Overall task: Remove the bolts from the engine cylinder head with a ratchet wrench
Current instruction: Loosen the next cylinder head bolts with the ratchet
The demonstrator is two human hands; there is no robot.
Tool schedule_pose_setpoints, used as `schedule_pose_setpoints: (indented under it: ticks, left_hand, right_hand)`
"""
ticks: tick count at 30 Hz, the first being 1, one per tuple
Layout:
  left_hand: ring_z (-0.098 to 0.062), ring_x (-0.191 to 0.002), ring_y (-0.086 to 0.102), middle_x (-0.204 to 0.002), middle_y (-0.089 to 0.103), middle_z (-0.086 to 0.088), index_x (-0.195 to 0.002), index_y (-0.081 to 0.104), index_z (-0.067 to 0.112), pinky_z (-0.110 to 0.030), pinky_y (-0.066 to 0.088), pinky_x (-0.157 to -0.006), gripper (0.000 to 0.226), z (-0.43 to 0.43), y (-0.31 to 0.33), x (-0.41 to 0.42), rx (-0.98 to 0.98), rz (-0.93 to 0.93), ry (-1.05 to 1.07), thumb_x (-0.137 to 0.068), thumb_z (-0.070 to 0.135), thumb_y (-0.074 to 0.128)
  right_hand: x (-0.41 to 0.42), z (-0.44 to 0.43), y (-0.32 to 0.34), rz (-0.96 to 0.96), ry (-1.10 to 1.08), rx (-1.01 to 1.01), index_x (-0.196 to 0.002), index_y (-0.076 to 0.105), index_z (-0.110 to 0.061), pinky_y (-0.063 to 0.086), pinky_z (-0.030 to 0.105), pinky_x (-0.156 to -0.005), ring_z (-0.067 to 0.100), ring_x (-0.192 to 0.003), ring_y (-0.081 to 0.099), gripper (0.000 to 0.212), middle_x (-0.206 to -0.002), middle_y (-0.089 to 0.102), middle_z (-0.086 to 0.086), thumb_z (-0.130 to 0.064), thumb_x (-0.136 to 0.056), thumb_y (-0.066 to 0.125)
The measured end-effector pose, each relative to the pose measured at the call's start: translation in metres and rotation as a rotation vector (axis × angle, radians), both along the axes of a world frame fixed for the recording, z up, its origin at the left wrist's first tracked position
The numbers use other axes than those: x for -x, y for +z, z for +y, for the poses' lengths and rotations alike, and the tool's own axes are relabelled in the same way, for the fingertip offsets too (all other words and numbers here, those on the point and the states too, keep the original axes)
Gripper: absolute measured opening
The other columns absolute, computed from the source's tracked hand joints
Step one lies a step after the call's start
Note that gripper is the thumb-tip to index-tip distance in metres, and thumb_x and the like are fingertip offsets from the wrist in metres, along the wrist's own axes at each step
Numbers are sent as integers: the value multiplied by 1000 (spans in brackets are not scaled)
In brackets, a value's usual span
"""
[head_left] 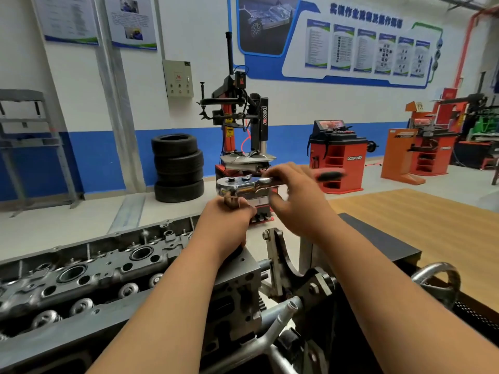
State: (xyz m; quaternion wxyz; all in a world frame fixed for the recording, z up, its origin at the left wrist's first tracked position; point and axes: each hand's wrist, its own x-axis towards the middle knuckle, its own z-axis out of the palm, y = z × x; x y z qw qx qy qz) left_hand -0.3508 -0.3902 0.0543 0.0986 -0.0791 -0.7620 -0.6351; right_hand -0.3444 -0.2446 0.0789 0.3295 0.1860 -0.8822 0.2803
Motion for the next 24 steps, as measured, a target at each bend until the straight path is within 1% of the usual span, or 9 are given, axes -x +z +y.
schedule_pose_setpoints:
  ticks: [2,5,8,11,15,17,20,22,24]
  left_hand:
    - [-20,-43,53,-51,52,-3,-68,60,16,-27,46,-49,19,-3,2,-2,-30,10,-41,-87,15,64]
    - [-23,-47,63,-55,59,-6,-71,60,10,-25,48,-51,18,-5,5,0,-12,2,-32,-88,11,57]
    - [-24,-47,63,-53,62,-3,-68,59,9,-29,43,-60,22,-3,3,1,90,6,15,-85,10,44]
    - [-25,-47,46,-50,52,-8,-55,52,13,-37,40,-58,26,0,2,3,123,36,76,-80,10,45]
    - [-24,-50,39,-42,46,4,-50,61,22,-37,34,-59,32,4,0,8,52,41,60,-79,20,49]
    - [-22,-51,40,-40,46,7,-59,68,27,-37,35,-62,24,4,0,7,10,19,27,-74,28,49]
    - [-27,-61,47,-49,51,0,-70,66,14,-38,40,-66,22,4,-1,10,29,5,44,-73,23,46]
    - [-29,-66,49,-57,54,-6,-72,65,12,-37,42,-67,21,3,-2,13,65,18,64,-78,14,45]
    - [-24,-59,49,-57,53,-4,-66,60,13,-27,45,-61,25,3,-2,14,134,86,91,-87,6,48]
  right_hand:
    - [27,-9,10,-59,83,-1,-91,51,-25,31,21,-79,10,-89,38,18,-87,46,-13,-10,-85,61]
    - [50,-33,20,-119,156,-30,-70,40,-23,28,20,-59,8,-69,36,26,-74,39,-8,-7,-83,56]
    - [62,-48,22,-130,130,-83,-65,35,-23,25,25,-55,17,-70,35,31,-73,38,-2,-5,-78,56]
    - [59,-45,22,-155,121,-46,-65,35,-22,25,27,-58,20,-76,35,29,-75,39,-1,-5,-76,57]
    - [35,-25,11,-81,-47,-68,-90,47,-20,31,28,-81,16,-96,32,13,-94,41,-5,-17,-82,58]
    - [11,-15,4,-36,-149,-108,-112,51,-21,35,31,-89,16,-106,31,29,-103,43,-5,-24,-84,56]
    - [-36,-7,-7,45,-309,-216,-130,45,-22,41,31,-84,17,-109,30,50,-113,48,-3,-27,-81,56]
    - [-67,-11,-16,150,-392,-322,-131,49,-13,48,34,-76,25,-103,44,63,-107,54,4,-26,-71,64]
    - [-83,-19,-23,272,-434,-366,-125,57,-5,53,35,-69,31,-90,55,70,-96,60,10,-30,-60,63]
